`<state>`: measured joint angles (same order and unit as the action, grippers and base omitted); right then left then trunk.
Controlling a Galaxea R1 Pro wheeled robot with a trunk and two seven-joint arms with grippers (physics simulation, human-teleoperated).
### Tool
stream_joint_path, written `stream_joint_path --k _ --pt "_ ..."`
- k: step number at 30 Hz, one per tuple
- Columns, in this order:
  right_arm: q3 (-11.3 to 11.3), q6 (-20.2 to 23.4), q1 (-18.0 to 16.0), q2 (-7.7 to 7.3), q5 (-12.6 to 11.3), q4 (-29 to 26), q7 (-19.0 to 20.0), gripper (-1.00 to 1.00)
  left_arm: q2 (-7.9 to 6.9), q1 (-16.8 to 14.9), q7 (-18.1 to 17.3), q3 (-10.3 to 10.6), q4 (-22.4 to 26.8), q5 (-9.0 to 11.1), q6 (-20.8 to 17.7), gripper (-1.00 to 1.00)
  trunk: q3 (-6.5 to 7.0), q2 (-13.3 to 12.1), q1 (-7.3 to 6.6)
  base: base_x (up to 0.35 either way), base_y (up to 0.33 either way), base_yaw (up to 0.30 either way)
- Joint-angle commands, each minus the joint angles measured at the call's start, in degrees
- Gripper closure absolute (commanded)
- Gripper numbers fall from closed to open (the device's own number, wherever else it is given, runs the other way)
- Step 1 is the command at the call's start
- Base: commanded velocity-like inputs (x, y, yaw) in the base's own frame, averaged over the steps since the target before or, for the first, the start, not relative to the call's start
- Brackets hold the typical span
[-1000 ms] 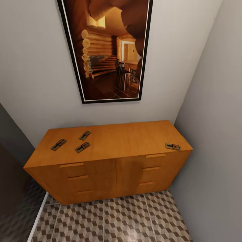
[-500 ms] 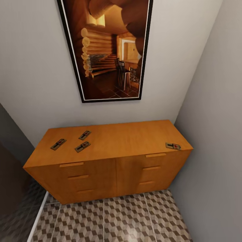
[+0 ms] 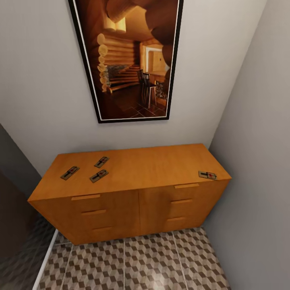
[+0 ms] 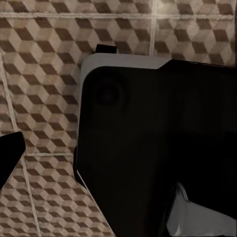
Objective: Take the four mousetraps from the cabinet in the bathroom and place them on the bathroom floor. Make sure all four end up on the same floor surface, and ensure that at least two of them are either under or directly next to the same bathroom sink.
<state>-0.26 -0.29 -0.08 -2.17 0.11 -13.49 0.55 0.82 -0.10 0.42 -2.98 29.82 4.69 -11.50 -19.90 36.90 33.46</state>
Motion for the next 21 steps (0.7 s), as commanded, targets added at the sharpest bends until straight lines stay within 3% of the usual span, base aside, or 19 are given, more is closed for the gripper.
stream_joint_path --k 1,5,7,10,11,12,14,15,19,21 --pt "-0.06 -0.02 -0.01 -0.05 0.02 -0.25 0.04 -1.0 0.01 0.01 0.06 -0.21 0.91 0.48 -0.56 -1.0 -0.07 0.06 0.01 0.0 0.0 0.0" --pt "0.02 0.44 -0.01 -0.51 0.09 -3.86 -0.16 -1.0 -0.4 0.01 0.14 -0.16 5.75 0.37 -1.09 -1.0 -0.07 0.06 0.01 0.0 0.0 0.0" --pt "-0.07 2.74 -0.01 -2.25 0.07 -8.74 -0.29 -1.0 -1.39 0.01 0.11 -0.22 9.93 0.37 -1.41 -1.0 -0.07 0.06 0.01 0.0 0.0 0.0" --pt "-0.21 10.89 -0.01 -4.89 0.11 -19.2 -0.3 -1.0 -2.49 0.01 -0.05 -0.33 17.9 0.51 -3.26 -1.0 -0.07 0.06 0.01 0.0 0.0 0.0" --pt "-0.21 10.89 -0.01 -4.89 0.11 -19.2 -0.3 -1.0 -2.49 0.01 -0.05 -0.33 17.9 0.51 -3.26 -1.0 -0.07 0.06 0.01 0.0 0.0 0.0" --pt "-0.48 15.43 -0.01 -5.84 -0.07 -25.52 -0.17 -1.0 -2.71 0.01 -0.15 -0.39 21.89 0.72 -4.87 -1.0 -0.07 0.06 0.01 0.0 0.0 0.0" --pt "-1.19 19.86 -0.01 -6.94 -0.31 -32.57 -0.02 -1.0 -2.82 0.01 -0.25 -0.46 26.04 0.96 -6.72 -1.0 -0.07 0.06 0.01 0.0 0.0 0.0" --pt "-2.44 23.7 -0.01 -8.23 -0.46 -39.24 0.07 -1.0 -2.86 0.01 -0.31 -0.52 29.99 1.11 -8.51 -1.0 -0.07 0.06 0.01 0.0 0.0 0.0" --pt "-6.5 29.59 -0.01 -10.33 -0.63 -50.7 0.19 -1.0 -2.8 0.01 -0.36 -0.48 37.57 1.28 -12.26 -1.0 -0.07 0.06 0.01 0.0 0.0 0.0" --pt "-10.3 33.25 -0.01 -11.37 -0.69 -56.95 0.27 -1.0 -2.65 0.01 -0.32 -0.27 43.12 1.15 -16.22 -1.0 -0.07 0.06 0.01 0.0 0.0 0.0"
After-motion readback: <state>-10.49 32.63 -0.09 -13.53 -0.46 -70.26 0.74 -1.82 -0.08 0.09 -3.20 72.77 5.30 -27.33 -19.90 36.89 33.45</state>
